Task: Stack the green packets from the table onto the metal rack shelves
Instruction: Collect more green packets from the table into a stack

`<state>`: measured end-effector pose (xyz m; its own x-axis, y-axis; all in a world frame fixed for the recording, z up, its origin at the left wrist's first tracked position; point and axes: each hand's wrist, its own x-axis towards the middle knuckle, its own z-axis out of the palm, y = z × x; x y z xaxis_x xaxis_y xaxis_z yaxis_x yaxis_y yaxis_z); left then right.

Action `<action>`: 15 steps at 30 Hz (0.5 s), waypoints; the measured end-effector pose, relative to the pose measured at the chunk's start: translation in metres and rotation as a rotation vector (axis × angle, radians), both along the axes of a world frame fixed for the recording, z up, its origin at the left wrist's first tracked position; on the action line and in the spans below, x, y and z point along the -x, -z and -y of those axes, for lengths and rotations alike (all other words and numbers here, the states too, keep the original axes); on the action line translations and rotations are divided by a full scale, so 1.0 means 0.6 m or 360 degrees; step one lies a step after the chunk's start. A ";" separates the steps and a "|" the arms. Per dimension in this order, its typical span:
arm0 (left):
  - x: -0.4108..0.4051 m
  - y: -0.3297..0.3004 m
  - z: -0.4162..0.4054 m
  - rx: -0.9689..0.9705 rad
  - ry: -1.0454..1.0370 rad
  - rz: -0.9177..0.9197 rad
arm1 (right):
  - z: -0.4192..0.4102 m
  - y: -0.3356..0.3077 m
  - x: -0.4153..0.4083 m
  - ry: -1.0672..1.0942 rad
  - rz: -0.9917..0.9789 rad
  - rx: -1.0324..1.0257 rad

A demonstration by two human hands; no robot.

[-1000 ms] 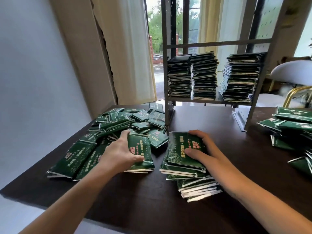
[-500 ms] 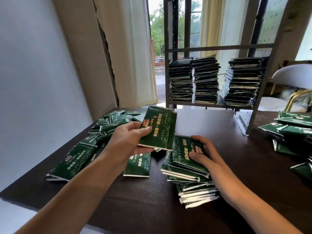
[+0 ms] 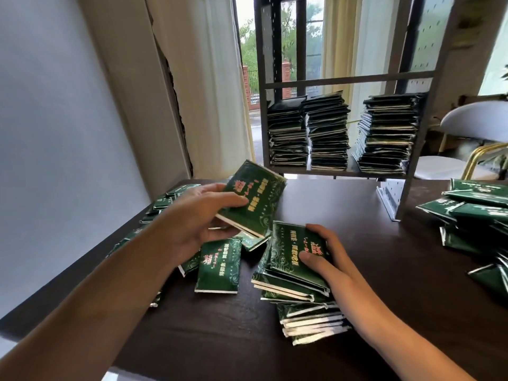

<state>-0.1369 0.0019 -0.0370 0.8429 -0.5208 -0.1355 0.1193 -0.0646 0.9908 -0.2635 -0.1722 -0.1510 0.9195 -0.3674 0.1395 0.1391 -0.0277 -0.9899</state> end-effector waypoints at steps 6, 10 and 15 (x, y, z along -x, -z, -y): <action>0.008 -0.018 -0.006 -0.0038 -0.0014 0.0202 | 0.000 0.004 0.000 -0.0013 0.0011 -0.0013; 0.011 -0.033 -0.013 -0.0027 -0.0101 0.0372 | -0.005 0.000 0.001 -0.0029 0.0036 -0.0012; 0.001 -0.013 0.011 0.0030 -0.0086 0.0170 | -0.007 -0.001 0.001 -0.0015 0.0016 -0.0028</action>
<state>-0.1376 -0.0046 -0.0292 0.8787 -0.4761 -0.0337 0.0156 -0.0420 0.9990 -0.2642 -0.1678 -0.1507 0.9216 -0.3611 0.1425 0.1494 -0.0088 -0.9887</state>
